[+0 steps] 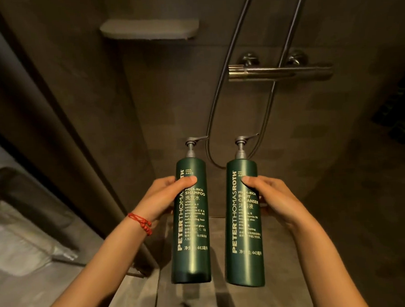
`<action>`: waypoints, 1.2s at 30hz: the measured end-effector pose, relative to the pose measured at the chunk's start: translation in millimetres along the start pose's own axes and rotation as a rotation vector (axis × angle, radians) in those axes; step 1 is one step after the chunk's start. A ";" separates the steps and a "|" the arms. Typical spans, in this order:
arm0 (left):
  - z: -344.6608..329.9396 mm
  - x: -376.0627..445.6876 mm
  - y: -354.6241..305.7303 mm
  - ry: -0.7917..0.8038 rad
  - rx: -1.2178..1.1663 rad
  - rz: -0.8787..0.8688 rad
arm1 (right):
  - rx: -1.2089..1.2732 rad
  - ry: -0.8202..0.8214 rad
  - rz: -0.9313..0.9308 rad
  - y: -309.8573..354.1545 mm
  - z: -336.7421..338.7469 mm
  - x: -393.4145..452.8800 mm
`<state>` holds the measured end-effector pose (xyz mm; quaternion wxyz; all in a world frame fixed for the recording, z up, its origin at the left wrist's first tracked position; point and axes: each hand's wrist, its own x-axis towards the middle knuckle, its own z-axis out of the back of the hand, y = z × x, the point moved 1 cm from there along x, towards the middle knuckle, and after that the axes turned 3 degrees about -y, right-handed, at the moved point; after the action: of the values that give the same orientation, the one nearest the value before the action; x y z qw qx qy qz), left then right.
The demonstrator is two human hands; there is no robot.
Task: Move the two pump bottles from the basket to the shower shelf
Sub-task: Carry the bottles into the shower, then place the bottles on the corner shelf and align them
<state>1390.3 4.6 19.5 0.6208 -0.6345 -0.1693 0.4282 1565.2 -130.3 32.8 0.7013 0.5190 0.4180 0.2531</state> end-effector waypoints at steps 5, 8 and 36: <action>19.5 8.2 -27.5 -0.095 -0.031 -0.098 | -0.050 0.018 0.131 41.9 -7.3 18.4; 27.2 14.4 -46.7 -0.145 -0.044 -0.162 | -0.060 0.015 0.193 64.3 -12.3 26.3; 111.5 89.0 -249.4 -0.502 0.059 -0.925 | -0.018 -0.223 0.890 277.9 -47.3 103.0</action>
<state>1436.6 185.6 237.8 0.7029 -0.3535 -0.5629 0.2531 1600.9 67.9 255.3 0.5694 0.6662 0.0745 0.4759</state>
